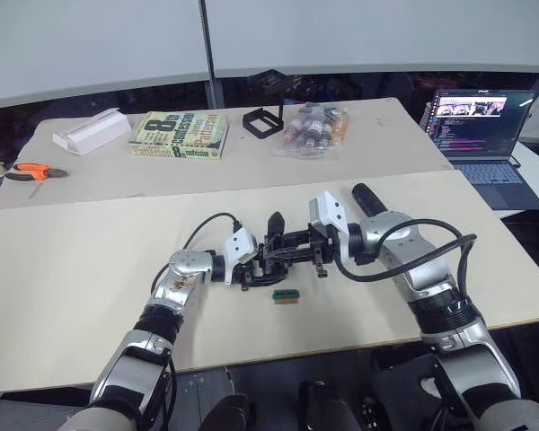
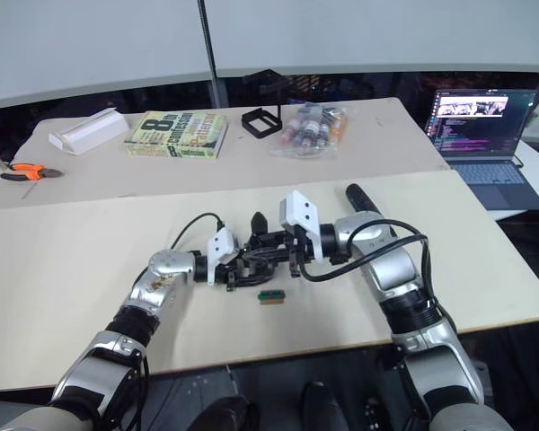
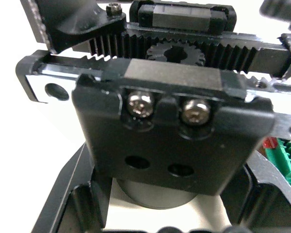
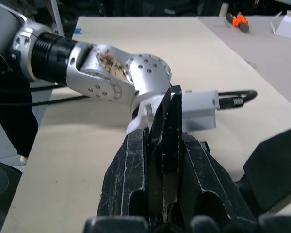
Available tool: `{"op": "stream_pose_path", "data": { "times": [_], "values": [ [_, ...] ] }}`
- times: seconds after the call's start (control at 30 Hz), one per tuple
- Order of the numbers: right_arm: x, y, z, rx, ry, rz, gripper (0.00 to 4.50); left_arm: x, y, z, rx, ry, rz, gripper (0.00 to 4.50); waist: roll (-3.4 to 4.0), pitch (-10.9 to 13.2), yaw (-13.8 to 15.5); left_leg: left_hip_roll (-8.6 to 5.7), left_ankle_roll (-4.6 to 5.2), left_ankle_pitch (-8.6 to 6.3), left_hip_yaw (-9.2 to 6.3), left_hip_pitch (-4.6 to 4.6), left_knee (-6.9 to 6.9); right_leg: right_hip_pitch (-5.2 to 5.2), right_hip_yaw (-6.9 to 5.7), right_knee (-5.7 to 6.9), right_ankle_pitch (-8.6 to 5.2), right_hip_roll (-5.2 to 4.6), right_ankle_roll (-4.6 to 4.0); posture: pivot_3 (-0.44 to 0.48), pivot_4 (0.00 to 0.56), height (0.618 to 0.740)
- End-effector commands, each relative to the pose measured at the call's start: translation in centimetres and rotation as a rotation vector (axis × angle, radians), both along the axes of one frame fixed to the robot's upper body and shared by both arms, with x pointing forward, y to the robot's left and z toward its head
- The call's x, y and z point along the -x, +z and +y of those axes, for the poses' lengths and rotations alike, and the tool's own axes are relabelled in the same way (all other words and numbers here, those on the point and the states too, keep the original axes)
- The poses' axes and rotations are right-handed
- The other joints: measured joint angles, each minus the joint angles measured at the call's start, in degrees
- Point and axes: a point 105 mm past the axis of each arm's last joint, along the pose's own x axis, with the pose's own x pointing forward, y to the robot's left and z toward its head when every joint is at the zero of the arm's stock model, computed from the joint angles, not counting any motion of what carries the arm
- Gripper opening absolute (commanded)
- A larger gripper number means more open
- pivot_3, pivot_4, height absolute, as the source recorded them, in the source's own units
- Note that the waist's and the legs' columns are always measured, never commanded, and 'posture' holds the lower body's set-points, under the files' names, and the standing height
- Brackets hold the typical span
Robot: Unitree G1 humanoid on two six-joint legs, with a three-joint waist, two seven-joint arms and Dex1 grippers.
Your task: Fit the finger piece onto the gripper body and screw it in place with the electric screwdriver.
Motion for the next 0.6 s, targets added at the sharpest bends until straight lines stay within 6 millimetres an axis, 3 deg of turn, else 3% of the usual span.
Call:
{"op": "stream_pose_path", "data": {
  "times": [0.03,0.6],
  "values": [
    [0.4,1.4,0.5,-0.024,0.025,-0.062,0.39,0.1,0.1,0.0,-0.012,-0.002,-0.010,2.36,0.00,0.00,0.00,0.00,0.00,0.00,0.00,0.00,0.00,0.00,0.00,0.00,0.00,0.00,0.00,0.000,0.150,0.740],
    [0.0,-1.3,0.3,0.066,-0.009,0.018,0.39,0.1,0.1,0.0,-0.014,-0.002,-0.009,2.36,0.00,0.00,0.01,-0.01,0.00,0.00,0.00,0.00,0.00,0.00,0.00,0.01,0.00,0.00,0.00,0.000,0.150,0.740]
  ]
}}
